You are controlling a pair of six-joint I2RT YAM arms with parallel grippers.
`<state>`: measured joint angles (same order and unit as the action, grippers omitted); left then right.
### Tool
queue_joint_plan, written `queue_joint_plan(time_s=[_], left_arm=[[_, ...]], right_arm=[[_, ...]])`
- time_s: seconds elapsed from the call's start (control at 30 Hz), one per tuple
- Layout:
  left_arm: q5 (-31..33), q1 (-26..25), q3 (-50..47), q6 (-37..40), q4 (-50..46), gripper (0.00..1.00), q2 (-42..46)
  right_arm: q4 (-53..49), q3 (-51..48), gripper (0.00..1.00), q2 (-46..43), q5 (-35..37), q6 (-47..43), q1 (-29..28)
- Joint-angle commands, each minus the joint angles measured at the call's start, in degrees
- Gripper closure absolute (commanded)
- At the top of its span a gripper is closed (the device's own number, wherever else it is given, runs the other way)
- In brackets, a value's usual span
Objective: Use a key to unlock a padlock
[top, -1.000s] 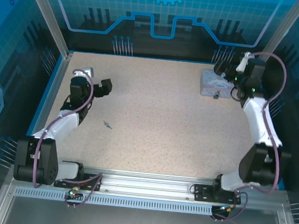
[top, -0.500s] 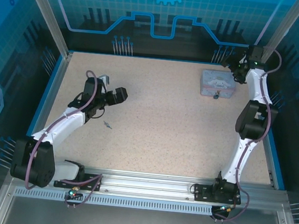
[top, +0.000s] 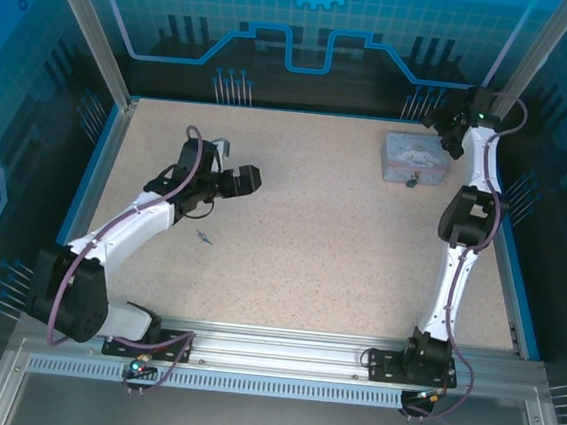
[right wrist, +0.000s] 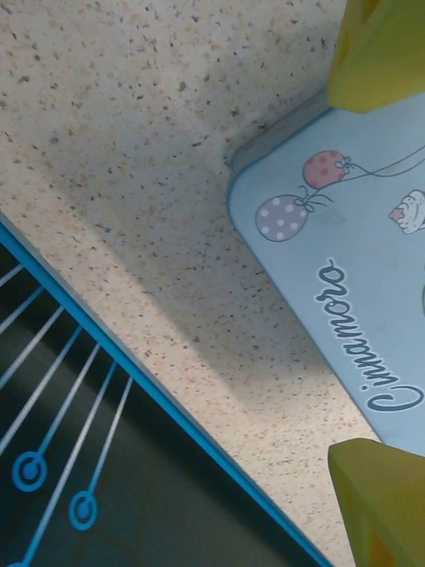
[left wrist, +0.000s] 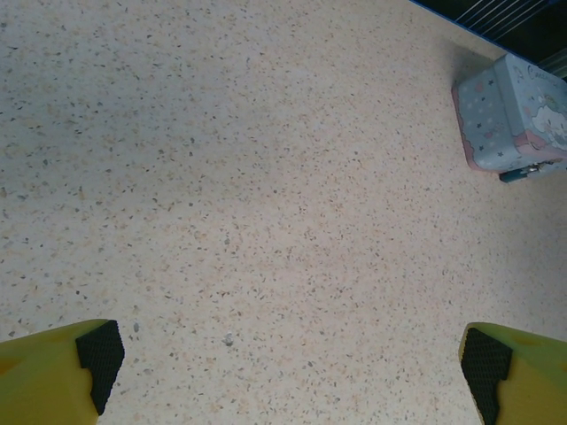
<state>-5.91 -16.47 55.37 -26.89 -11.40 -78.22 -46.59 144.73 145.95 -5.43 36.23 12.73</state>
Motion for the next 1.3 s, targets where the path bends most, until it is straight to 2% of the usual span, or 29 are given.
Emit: queue_joint_plan(time_s=[0.0, 0.17, 0.37, 0.53, 0.77, 0.9, 1.0, 1.13, 1.27], left_arm=[[-1.1, -0.9, 2.4, 0.3, -0.9, 0.01, -0.7], [-0.9, -1.6, 3.6, -0.2, -0.8, 0.01, -2.5], [-1.3, -2.5, 3.7, -1.4, 0.6, 0.01, -3.7], [-1.6, -3.3, 4.2, -2.7, 1.7, 0.01, -4.8], [-2.0, -3.8, 5.4, -4.7, 2.1, 0.01, -6.8], [-1.9, -3.9, 4.9, -5.3, 2.5, 0.01, -6.7], [-1.3, -3.9, 3.8, -5.3, 2.3, 0.01, -5.6], [-0.9, -3.9, 0.7, -6.3, 3.2, 0.01, -3.2], [-1.8, -3.9, -2.9, -8.7, 6.5, 0.01, -1.9]], right_arm=[[-0.1, 1.4, 0.06, 4.2, -3.5, 2.4, 0.7], [0.4, 2.7, 0.11, 5.5, -8.6, -0.3, -0.9], [-2.4, -1.1, 0.19, 2.0, -7.3, -7.5, -4.7], [2.1, -16.0, 0.23, -7.6, -4.0, -11.1, -9.5], [13.9, -43.2, 0.29, -23.1, -4.8, -4.8, -18.3], [24.0, -59.4, 0.25, -33.3, -7.8, 0.9, -24.7], [26.0, -67.1, 0.14, -40.5, -2.5, 2.2, -29.4], [29.4, -76.8, 0.07, -47.8, 1.4, 3.9, -29.8], [28.3, -80.3, 0.07, -50.0, 0.9, 2.5, -29.8]])
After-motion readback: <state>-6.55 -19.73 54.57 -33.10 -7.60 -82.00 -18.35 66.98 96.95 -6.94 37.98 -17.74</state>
